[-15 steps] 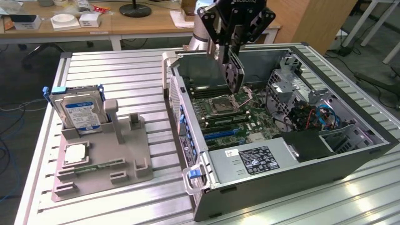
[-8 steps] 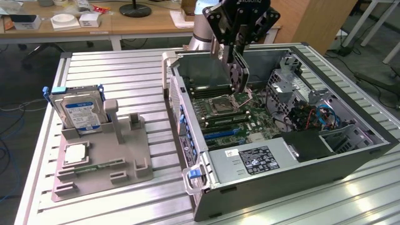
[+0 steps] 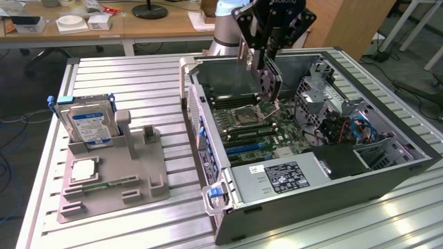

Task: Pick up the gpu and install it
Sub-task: 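Pick up the gpu and move the gpu toward the slot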

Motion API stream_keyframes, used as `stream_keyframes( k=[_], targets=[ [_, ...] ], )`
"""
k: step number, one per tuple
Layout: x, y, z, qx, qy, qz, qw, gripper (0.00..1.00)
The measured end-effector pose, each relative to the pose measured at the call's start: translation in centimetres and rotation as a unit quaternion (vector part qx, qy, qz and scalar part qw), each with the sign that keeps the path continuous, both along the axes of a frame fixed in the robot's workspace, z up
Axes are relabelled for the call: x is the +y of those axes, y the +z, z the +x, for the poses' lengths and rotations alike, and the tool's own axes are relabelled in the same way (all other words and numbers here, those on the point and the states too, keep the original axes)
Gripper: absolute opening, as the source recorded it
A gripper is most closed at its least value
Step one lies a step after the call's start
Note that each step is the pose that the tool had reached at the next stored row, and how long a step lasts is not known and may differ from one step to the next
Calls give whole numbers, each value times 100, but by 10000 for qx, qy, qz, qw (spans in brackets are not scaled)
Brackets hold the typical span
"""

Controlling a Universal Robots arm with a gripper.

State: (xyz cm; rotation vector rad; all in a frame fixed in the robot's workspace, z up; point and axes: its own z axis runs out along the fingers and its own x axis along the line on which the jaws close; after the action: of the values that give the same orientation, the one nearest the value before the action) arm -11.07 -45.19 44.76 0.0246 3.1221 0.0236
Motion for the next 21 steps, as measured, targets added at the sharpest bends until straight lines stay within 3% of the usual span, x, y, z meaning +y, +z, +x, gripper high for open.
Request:
stream_keyframes(
  k=[21],
  targets=[
    [0, -1, 280, 0, 0, 0, 10000, 26]
  ],
)
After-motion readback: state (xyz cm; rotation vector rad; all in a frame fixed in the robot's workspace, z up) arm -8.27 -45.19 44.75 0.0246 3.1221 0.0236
